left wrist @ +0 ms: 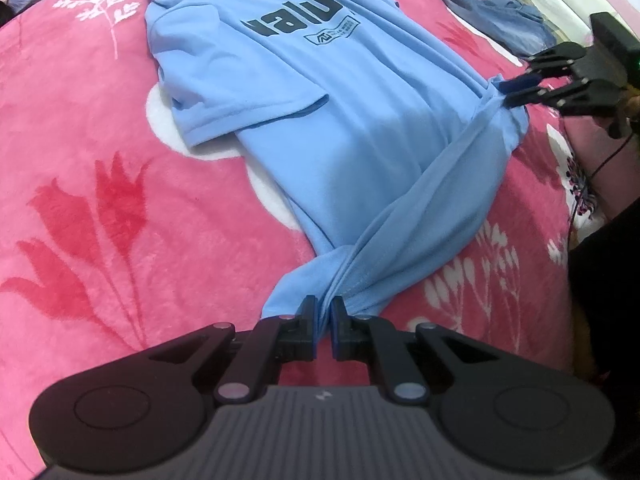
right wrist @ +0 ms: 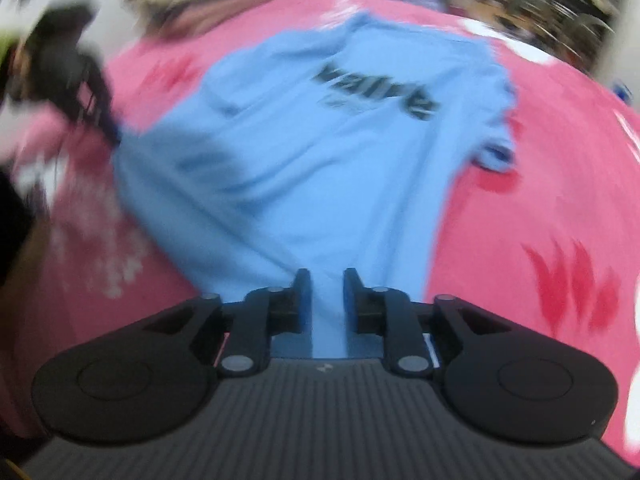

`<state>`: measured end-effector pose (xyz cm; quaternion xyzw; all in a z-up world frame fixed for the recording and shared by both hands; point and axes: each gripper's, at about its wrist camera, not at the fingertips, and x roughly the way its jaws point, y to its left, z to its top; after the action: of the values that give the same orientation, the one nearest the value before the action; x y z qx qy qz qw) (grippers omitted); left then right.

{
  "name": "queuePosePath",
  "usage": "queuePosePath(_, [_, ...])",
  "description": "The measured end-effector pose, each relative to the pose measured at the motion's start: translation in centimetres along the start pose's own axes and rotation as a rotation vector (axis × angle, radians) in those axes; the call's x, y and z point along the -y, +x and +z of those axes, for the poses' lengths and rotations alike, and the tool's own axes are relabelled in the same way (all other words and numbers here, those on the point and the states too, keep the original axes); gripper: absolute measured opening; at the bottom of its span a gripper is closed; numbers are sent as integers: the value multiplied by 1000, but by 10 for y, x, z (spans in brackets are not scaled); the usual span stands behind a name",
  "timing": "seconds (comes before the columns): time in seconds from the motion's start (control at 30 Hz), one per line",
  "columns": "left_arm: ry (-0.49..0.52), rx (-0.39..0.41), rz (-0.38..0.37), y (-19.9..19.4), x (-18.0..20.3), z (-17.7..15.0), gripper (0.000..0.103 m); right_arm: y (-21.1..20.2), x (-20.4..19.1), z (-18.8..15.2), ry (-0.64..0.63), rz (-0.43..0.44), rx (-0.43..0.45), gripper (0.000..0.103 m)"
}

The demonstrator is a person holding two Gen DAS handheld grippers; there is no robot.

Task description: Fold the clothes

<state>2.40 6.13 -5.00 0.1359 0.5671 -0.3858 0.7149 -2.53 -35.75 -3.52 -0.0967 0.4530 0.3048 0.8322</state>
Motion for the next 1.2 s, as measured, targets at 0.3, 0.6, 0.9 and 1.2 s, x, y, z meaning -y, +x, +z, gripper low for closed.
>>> queuePosePath(0.3, [-5, -16, -4, 3, -3, 2, 7, -12, 34, -19, 213, -103, -18, 18])
queuePosePath(0.6, [-5, -20, 5, 3, -1, 2, 7, 11, 67, -24, 327, -130, -74, 4])
queuePosePath(0.9, [0, -23, -1, 5, -3, 2, 7, -3, 109, -58, 681, -114, -11, 6])
queuePosePath(1.2, [-6, -26, -7, 5, -5, 0, 7, -18, 105, -29, 464, 9, 33, 38])
